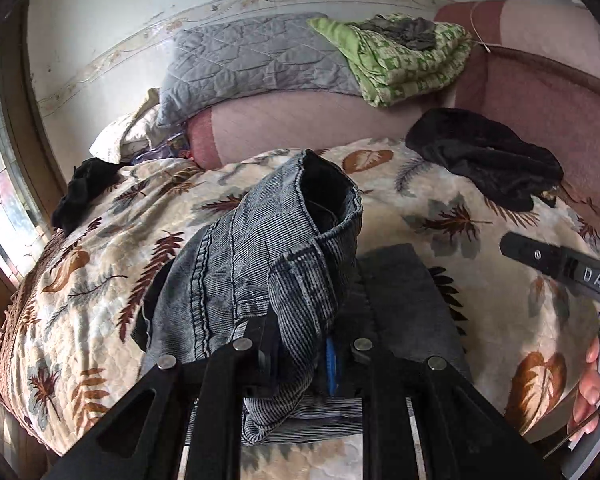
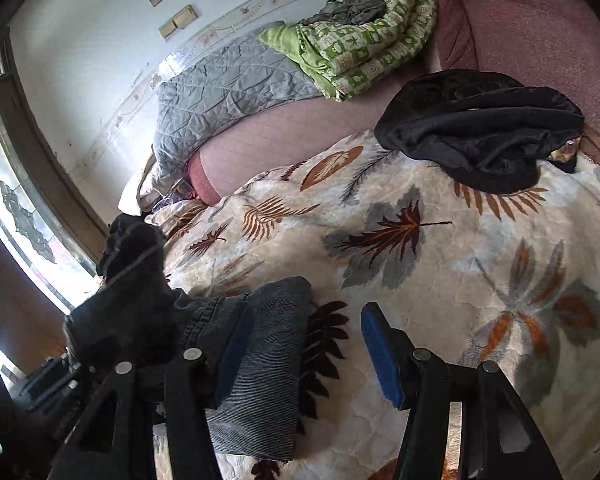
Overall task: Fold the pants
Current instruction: 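Lift the folded edge of the jeans upward with the left gripper, then fold the held jeans edge over onto the stack with the left gripper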
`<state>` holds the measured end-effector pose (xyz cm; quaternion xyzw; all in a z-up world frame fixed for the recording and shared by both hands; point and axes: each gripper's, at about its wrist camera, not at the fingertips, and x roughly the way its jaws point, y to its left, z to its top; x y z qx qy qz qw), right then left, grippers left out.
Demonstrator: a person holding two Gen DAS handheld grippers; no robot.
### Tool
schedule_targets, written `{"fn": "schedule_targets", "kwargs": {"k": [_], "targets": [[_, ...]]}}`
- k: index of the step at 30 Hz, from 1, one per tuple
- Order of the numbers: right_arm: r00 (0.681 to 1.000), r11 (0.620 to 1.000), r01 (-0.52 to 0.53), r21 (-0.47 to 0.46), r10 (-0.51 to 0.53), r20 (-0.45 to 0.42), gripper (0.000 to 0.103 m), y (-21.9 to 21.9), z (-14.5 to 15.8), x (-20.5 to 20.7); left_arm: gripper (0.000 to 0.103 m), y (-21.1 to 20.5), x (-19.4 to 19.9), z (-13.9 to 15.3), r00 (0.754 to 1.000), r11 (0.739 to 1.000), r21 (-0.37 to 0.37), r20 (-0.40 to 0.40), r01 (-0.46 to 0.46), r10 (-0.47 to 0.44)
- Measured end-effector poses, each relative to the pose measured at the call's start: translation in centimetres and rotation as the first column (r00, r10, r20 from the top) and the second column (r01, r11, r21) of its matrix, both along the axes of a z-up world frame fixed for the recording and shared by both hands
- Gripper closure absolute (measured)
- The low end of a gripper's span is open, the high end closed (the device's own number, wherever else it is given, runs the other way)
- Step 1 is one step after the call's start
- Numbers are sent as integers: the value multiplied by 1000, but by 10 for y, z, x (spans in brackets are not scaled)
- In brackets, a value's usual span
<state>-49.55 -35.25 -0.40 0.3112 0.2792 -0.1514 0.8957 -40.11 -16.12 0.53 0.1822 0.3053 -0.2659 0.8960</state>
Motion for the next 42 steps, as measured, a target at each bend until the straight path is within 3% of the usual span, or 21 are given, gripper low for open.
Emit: {"fn": "schedule_targets", "kwargs": {"k": [6,12,14,18,19,23,28,32,35,38,42], "targets": [[999,998,50,38,-50,2,43,-16,-4,-8,86,-52,-26,-51,997,990,117,-25,80,-77],[997,996,72,58,-73,8,43,-22,-5,-8,86,-57,-38,-33,990,987,73,8,142,-143],[997,995,73,73,-74,14,43,-23,-6,-8,86,-60,-41,-34,987,984,90,26,156,-159],[997,992,71,104,-71,4,43,-24,-10,-6,82,-67,-28,-58,981,969,165,-89,186,-173],[998,992,67,112,-68,6,43,-25,-11,-6,80,-64,-32,-57,978,965,165,-84,203,-191],[998,989,56,135,-59,18,43,-23,-12,-1,50,-43,-49,-31,949,949,66,-90,307,-301],[998,993,-3,114,-4,64,43,-8,-2,12,49,3,-58,5,936,938,-18,-60,347,-348],[995,993,-79,86,72,76,43,10,5,32,48,36,-28,19,968,969,-22,-33,246,-247],[988,989,-131,68,124,95,43,21,14,51,46,55,14,19,995,995,29,4,95,-95],[980,984,-172,50,166,107,43,25,20,75,44,66,58,10,1000,996,84,-14,-26,28],[975,973,-212,86,205,88,43,31,14,107,44,73,99,-10,990,985,127,-53,-120,128]]}}
